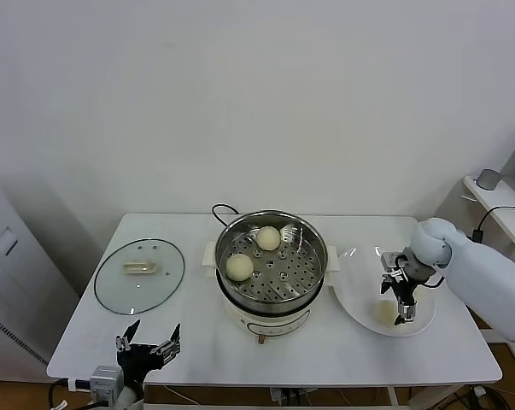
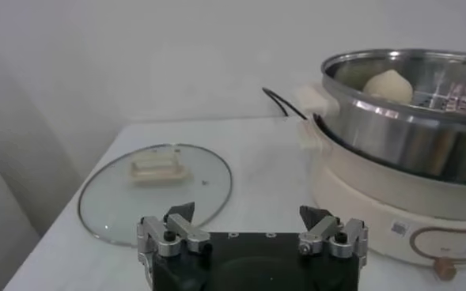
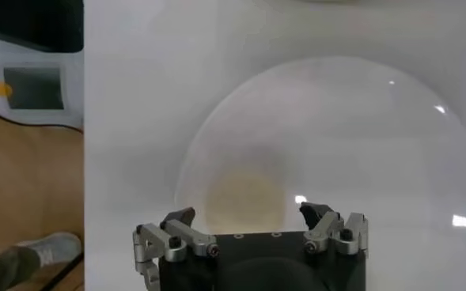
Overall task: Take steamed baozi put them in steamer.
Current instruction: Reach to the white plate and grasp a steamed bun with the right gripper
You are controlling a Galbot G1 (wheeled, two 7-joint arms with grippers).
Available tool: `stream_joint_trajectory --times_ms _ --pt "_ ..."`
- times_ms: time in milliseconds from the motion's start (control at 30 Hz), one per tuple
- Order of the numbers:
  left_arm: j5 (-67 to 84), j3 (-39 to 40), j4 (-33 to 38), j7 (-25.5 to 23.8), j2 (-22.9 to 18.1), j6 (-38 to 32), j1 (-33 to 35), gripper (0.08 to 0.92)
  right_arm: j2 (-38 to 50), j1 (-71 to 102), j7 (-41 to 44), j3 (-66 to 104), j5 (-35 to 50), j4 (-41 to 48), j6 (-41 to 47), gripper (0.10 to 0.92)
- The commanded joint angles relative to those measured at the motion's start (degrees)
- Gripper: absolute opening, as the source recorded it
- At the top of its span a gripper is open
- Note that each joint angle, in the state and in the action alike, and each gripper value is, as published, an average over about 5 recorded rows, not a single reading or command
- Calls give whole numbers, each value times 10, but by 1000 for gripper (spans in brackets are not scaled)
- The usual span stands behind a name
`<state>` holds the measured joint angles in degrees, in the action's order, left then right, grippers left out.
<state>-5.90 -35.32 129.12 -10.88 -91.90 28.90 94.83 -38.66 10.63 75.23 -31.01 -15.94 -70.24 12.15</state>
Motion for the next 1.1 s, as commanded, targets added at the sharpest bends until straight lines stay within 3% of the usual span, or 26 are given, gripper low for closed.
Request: stream_joint_trajectory --times_ms 33,700,1100 --pt "1 -1 -3 0 1 -1 0 823 -16 22 -17 15 -14 18 -1 823" --pt "0 -2 -11 1 -1 -2 -2 823 -19 32 -17 29 -27 33 -1 810" --pt "0 0 -12 1 -2 -2 -4 823 -5 15 -9 36 -16 29 1 535"
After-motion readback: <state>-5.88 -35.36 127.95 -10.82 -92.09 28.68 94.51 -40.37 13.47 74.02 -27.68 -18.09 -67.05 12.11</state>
